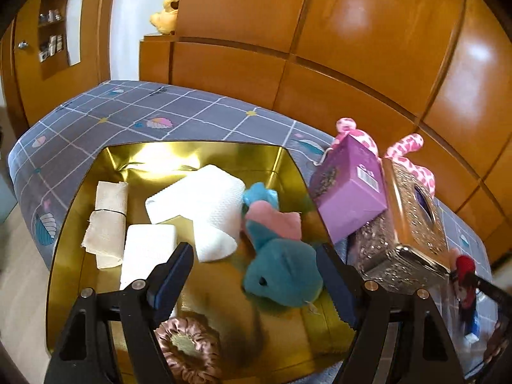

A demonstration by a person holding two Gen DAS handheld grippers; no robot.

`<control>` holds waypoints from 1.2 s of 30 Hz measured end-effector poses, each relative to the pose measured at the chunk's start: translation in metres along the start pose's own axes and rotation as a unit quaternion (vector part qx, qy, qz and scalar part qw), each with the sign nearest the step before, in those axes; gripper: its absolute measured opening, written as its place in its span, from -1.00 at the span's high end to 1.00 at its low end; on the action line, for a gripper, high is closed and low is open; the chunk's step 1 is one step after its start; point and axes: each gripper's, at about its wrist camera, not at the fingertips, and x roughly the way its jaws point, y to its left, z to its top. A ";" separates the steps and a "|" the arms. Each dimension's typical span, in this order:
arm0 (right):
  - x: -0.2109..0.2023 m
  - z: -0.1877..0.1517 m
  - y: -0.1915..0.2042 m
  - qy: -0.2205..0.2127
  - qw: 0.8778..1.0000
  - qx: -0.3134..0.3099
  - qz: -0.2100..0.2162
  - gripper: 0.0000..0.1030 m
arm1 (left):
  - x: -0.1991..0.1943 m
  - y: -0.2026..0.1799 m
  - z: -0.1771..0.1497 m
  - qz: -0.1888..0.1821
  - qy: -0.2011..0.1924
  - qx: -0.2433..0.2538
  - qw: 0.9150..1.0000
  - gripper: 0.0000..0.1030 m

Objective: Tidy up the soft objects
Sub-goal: 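Carry the red sock into the gold tray and open the right tool, then move both tools back over the remaining items on the bed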

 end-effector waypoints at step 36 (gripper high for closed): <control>0.039 -0.036 0.286 0.091 0.930 -0.215 0.284 0.35 | -0.056 0.040 0.022 0.104 -0.106 -0.009 0.989 -0.79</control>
